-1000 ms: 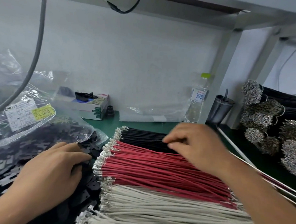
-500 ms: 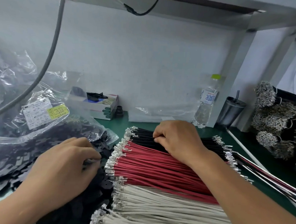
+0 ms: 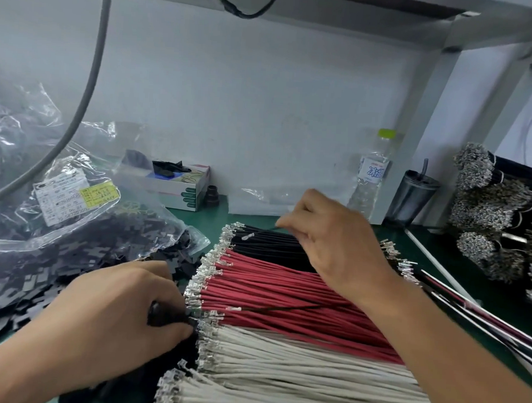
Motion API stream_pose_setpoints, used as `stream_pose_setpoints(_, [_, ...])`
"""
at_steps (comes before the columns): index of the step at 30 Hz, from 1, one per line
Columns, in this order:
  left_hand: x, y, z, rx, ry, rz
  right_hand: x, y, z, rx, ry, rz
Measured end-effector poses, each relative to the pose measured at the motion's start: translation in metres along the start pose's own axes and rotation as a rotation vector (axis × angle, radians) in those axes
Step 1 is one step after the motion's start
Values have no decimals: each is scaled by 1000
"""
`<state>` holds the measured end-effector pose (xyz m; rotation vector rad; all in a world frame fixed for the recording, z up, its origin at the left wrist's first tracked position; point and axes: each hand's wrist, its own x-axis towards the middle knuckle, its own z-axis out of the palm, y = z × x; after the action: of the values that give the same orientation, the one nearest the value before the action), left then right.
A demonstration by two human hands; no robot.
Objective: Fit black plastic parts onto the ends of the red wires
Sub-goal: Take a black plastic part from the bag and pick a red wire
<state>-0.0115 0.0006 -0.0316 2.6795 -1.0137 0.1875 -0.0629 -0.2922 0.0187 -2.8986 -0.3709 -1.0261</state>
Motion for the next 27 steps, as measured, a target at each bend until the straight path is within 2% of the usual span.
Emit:
stream_pose_setpoints(2, [0, 0, 2, 18, -16, -3, -9, 2, 10, 0, -144, 74])
stream_pose_setpoints(4, [0, -2, 4, 28, -11, 4, -13, 7, 14, 14, -194, 123])
stream_pose_setpoints(11, [2, -8, 5, -8, -7, 26, -19, 3, -18, 44, -54, 178])
stream_pose_setpoints(13, [3, -11, 4, -10, -8, 21, -29, -3, -29, 121, -96, 188])
stream_pose_setpoints(17, [2, -21, -1, -50, 26, -9, -56, -14, -31, 219, -296, 238])
stream_pose_setpoints(22, [-1, -12, -7, -190, 154, -43, -57, -13, -21, 243, -203, 249])
stream_pose_setpoints(24, [-3, -4, -11, -281, 227, -13, -54, -13, -22, 254, -173, 247])
stream_pose_setpoints(27, [-3, 9, -13, -373, 286, 78, -55, -18, -21, 234, -215, 240])
